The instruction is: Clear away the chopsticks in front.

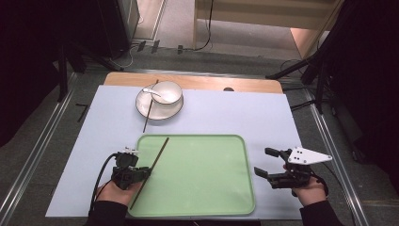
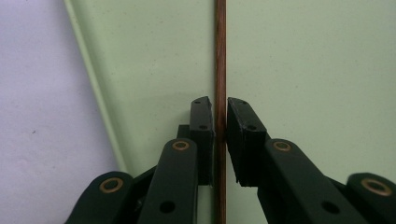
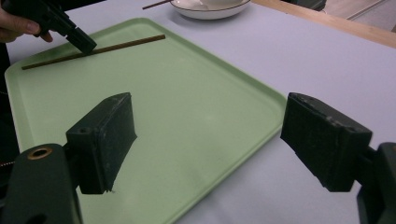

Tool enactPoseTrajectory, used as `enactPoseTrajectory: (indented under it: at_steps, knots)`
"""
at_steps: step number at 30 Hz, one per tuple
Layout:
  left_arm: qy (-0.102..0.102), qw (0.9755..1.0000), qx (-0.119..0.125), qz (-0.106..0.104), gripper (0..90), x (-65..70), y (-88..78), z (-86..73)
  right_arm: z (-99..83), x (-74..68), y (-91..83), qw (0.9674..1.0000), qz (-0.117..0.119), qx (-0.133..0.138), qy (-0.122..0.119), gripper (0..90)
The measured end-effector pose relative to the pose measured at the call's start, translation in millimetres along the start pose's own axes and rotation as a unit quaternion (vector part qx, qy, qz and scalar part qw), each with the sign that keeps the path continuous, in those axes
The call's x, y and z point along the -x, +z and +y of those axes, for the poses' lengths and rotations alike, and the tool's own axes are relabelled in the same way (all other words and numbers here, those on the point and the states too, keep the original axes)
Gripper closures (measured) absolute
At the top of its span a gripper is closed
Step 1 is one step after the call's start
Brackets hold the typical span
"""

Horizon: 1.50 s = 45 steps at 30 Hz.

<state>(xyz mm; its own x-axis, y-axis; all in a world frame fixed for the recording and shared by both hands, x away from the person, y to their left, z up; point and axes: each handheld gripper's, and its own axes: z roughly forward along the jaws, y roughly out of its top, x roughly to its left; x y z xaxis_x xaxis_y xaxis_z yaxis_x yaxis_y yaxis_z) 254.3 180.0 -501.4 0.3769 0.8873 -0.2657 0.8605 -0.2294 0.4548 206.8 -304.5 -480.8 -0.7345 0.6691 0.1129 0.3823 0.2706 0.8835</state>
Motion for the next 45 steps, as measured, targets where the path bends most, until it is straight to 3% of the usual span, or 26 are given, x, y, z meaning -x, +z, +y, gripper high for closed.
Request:
enactPoseTrajectory:
  at_steps: [2, 4, 6, 9, 12, 16, 20, 24, 28, 34, 39, 45]
  knots:
    - [-0.006, 0.9999, -0.002, -0.01, 79.9, -2.9, -0.4, 1.3, 0.0, 0.0, 0.0, 1.0, 0.0, 0.0, 0.0, 18.0]
    - [-0.008, 0.9998, -0.003, -0.02, 70.0, -5.5, -1.2, 2.6, 0.0, 0.1, 0.0, 1.0, 0.0, 0.001, 0.0, 18.0]
    - [-0.006, 0.9997, 0.002, -0.024, 67.5, -7.7, -3.6, 3.8, 0.0, 0.0, -0.1, 1.0, 0.0, 0.001, 0.0, 18.0]
    - [0.002, 0.9994, 0.012, -0.033, 61.1, -8.7, -8.4, 6.1, -0.2, -0.1, 0.1, 1.0, 0.0, 0.0, 0.001, 18.0]
    - [0.016, 0.9982, 0.037, -0.045, 55.0, -10.7, -17.8, 11.4, -1.3, 0.3, -0.1, 1.0, 0.001, 0.0, 0.003, 18.0]
    - [0.022, 0.9974, 0.047, -0.049, 49.2, -14.9, -21.8, 16.5, -1.5, 0.2, -1.2, 1.0, 0.0, 0.0, 0.004, 18.0]
    - [0.028, 0.9973, 0.041, -0.053, 44.6, -21.4, -20.9, 26.0, -1.7, -0.7, -0.8, 1.0, -0.003, -0.001, 0.003, 18.0]
    - [0.057, 0.9951, 0.055, -0.06, 36.2, -28.2, -26.2, 40.6, -2.4, -0.6, -3.7, 0.9999, -0.008, 0.003, 0.005, 18.0]
    - [0.062, 0.9934, 0.063, -0.074, 33.2, -32.8, -30.5, 57.3, -3.4, 0.1, -4.8, 0.9999, -0.009, 0.003, 0.01, 18.0]
    - [0.073, 0.9927, 0.07, -0.065, 31.6, -37.8, -34.0, 81.9, -3.7, 0.0, -4.8, 0.9999, -0.008, 0.002, 0.009, 18.0]
    - [0.066, 0.9927, 0.075, -0.067, 28.9, -47.9, -33.0, 102.2, -4.2, 0.4, -4.9, 0.9999, -0.007, 0.002, 0.01, 18.0]
    - [0.07, 0.9923, 0.086, -0.054, 27.7, -56.4, -33.2, 121.2, -4.4, 0.8, -5.5, 0.9999, -0.007, 0.003, 0.013, 18.0]
